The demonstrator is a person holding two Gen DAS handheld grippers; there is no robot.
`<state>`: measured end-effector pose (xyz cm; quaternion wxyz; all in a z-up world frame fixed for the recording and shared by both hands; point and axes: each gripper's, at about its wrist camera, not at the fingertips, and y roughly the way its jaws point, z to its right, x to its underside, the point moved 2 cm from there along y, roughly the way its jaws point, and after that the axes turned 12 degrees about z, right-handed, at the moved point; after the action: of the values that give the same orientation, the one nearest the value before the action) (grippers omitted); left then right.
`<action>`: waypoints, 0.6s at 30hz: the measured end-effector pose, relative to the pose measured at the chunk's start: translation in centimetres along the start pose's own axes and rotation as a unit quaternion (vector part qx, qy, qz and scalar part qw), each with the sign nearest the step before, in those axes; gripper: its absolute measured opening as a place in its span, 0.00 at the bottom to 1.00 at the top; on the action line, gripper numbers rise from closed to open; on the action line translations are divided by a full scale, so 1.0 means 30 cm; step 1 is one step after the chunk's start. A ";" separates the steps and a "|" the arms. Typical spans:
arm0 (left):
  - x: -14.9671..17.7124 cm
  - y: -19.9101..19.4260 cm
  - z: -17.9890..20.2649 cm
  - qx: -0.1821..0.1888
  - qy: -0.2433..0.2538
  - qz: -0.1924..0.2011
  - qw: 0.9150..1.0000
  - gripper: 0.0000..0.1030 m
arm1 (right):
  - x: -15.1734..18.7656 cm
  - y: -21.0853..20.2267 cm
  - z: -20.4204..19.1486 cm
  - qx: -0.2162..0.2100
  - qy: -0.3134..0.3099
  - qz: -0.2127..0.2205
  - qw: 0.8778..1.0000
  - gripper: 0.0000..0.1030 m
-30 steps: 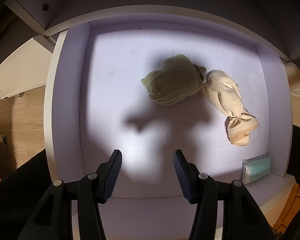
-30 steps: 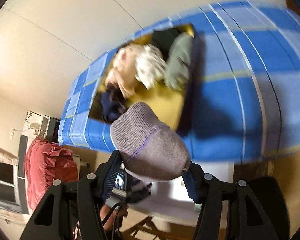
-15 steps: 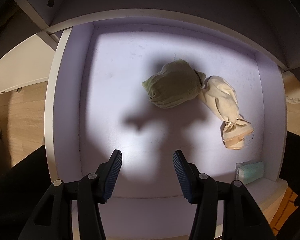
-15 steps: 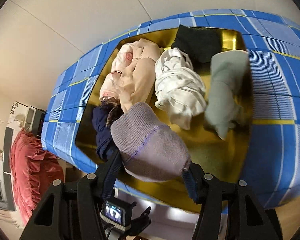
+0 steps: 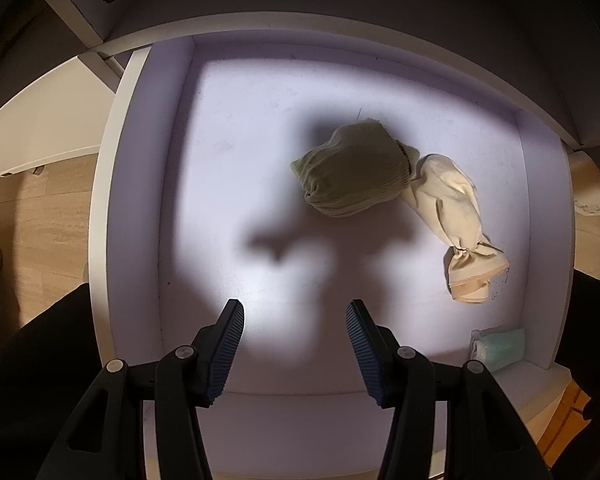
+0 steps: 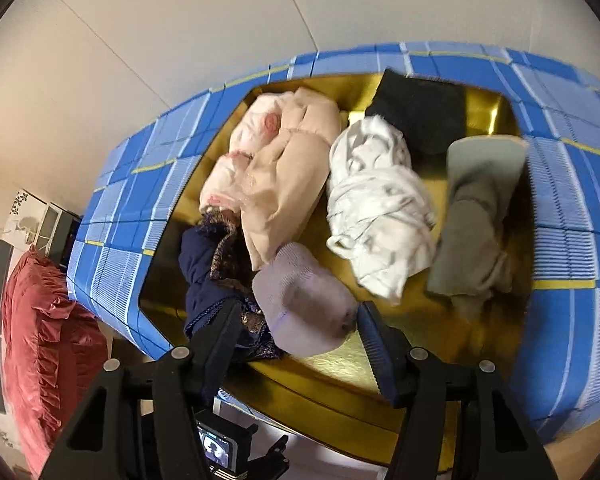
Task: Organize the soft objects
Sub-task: 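Carry the grey sock into the gold box and open the right gripper, then move the right tool back into the drawer above the teal packet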
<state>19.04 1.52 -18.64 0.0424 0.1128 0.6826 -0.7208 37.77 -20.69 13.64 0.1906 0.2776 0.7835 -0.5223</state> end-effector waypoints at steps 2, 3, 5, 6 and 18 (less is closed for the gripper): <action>0.005 0.007 0.002 -0.002 0.002 0.000 1.000 0.52 | -0.001 -0.023 0.007 -0.001 -0.001 0.004 1.000 0.60; 0.006 0.008 0.001 -0.003 0.003 -0.001 1.000 0.52 | 0.000 -0.036 0.013 -0.003 0.001 0.006 1.000 0.60; 0.008 0.012 -0.003 -0.005 0.002 -0.001 1.000 0.52 | 0.005 -0.060 0.023 -0.007 0.002 0.011 1.000 0.60; 0.008 0.014 -0.006 -0.005 0.000 -0.001 1.000 0.52 | 0.007 -0.068 0.026 -0.007 0.003 0.012 1.000 0.60; 0.023 0.048 -0.019 -0.016 -0.014 -0.017 1.000 0.52 | 0.163 -0.228 0.085 -0.043 -0.005 0.025 0.999 0.63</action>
<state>18.75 2.04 -20.21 0.0415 0.0903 0.6953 -0.7118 29.67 -23.95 14.67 0.2192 0.2856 0.7969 -0.4851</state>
